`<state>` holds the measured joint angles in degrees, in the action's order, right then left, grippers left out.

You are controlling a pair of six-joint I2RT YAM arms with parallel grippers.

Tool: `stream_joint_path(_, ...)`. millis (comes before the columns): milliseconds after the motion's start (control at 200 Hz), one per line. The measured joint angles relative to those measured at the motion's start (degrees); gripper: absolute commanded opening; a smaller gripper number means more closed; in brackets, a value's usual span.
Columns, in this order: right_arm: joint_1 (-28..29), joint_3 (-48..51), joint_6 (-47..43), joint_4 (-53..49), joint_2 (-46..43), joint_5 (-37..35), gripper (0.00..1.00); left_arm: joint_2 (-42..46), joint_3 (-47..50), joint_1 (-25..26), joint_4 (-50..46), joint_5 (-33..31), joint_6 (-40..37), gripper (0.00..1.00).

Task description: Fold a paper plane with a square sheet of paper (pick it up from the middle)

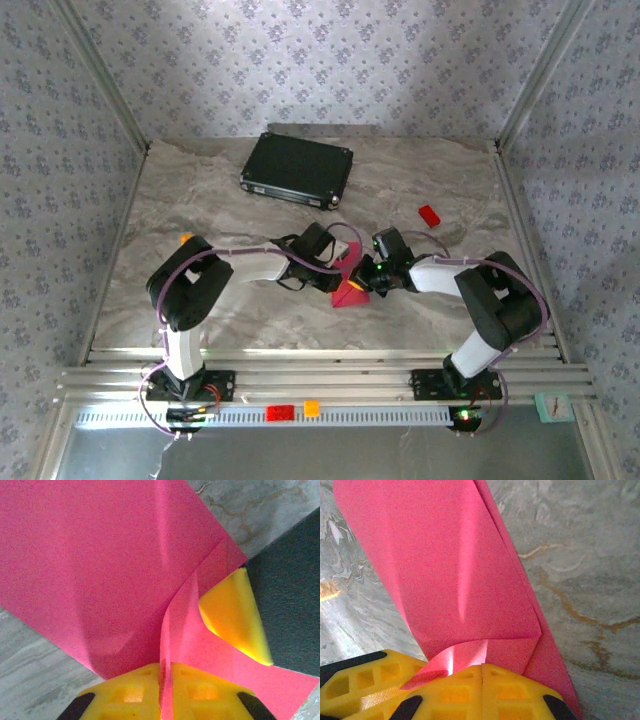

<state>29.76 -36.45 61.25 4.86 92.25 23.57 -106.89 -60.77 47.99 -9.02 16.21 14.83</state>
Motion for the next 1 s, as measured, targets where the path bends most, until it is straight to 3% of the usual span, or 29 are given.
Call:
stream_joint_path(125, 0.0, 0.2, 0.0, 0.4, 0.0, 0.0, 0.00, 0.9, -0.3, 0.0, -1.4, -1.1, 1.3, 0.40)
stream_joint_path(285, 0.0, 0.6, 0.1, 1.4, 0.0, 0.0, 0.00, 5.9, 1.4, -0.4, -2.8, -5.0, 3.7, 0.48)
stream_joint_path(345, 0.0, 0.6, 0.1, 1.4, 0.0, 0.0, 0.00, 8.6, 2.3, -0.8, -3.1, -5.9, 4.8, 0.45)
stream_joint_path(470, 0.0, 0.6, 0.1, 1.4, 0.0, 0.0, 0.00, 11.5, 2.9, -1.1, -3.0, -4.9, 6.8, 0.20)
stream_joint_path(560, 0.0, 0.6, 0.1, 1.4, 0.0, 0.0, 0.00, 11.3, 2.8, -1.2, -3.1, -1.2, 8.9, 0.10)
stream_joint_path(999, 0.0, 0.6, 0.0, 1.4, 0.0, 0.0, 0.00, 3.4, 2.7, -3.5, 2.4, 19.9, 16.4, 0.09)
